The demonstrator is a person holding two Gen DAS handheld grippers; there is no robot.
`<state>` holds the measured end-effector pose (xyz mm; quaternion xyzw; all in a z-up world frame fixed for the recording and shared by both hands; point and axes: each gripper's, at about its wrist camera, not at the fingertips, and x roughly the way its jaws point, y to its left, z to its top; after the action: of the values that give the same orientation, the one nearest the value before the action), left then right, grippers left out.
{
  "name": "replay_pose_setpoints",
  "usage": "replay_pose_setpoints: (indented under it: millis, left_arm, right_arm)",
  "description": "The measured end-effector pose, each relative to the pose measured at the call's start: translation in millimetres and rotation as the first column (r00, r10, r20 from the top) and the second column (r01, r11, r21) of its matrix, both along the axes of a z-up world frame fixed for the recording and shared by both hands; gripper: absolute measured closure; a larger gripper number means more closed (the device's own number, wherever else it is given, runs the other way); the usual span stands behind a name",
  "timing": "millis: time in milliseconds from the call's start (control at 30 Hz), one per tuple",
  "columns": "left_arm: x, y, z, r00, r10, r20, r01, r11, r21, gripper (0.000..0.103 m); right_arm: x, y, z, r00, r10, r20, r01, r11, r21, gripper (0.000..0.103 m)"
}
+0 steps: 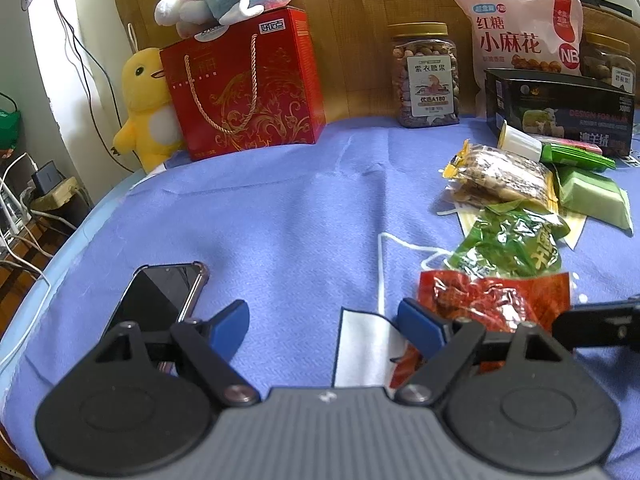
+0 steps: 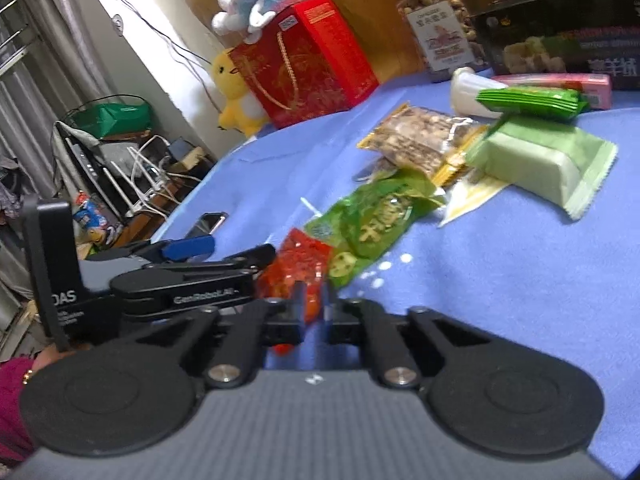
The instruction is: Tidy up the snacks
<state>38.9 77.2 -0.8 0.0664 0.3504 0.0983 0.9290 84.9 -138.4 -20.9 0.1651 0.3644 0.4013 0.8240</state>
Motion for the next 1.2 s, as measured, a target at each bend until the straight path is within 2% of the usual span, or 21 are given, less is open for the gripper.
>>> replay_pose_setpoints:
  millis: [200,300,367,467,567,700,767,1200]
  left_arm:
    - [-6.7,-1.9,7.3,0.997,-0.076,0.026,0.079,0.988,-0.133,0.016]
    - [-9.5,-4.7,12.8,0.988,-0.144,0.053,0.152,0.967,-0.203,0.015]
    - [-7.3,-11.6,15.0,0.979,-0.197,0.055,0.204,0.954,-0.221,0.015]
    - [-0.3,-33.2,16.1,0.966,-0.254,0.036,0.256,0.95,-0.176,0.015]
    - [10.8,-63.0,13.9,0.956,-0.292,-0.004,0.291,0.954,-0.068,0.015]
    - [19.9,-92.7,11.7,0.94,-0.341,-0.022,0.341,0.94,0.009,0.015]
    - [21.9,-104.6,10.4,0.933,-0.359,-0.031,0.36,0.932,0.03,0.015]
    - [20.0,-124.6,12.1,0.918,-0.393,-0.047,0.396,0.915,0.074,0.015]
  right_arm:
    - [-5.9,-21.1,4.7,0.996,-0.076,0.038,0.077,0.997,-0.011,0.099]
    - [-8.4,-37.2,6.5,0.991,-0.126,0.046,0.126,0.992,-0.005,0.099]
    - [-11.0,-47.9,7.0,0.985,-0.162,0.054,0.162,0.987,-0.006,0.099]
    - [-16.6,-62.7,7.2,0.973,-0.22,0.076,0.222,0.975,-0.02,0.099]
    - [-22.9,-77.3,7.0,0.955,-0.278,0.1,0.283,0.958,-0.039,0.099]
    - [-26.7,-93.6,3.7,0.945,-0.317,0.085,0.32,0.947,-0.028,0.099]
    - [-28.7,-96.2,2.2,0.944,-0.32,0.079,0.323,0.946,-0.026,0.095]
    - [-37.6,-98.6,1.1,0.947,-0.31,0.08,0.311,0.95,-0.012,0.095]
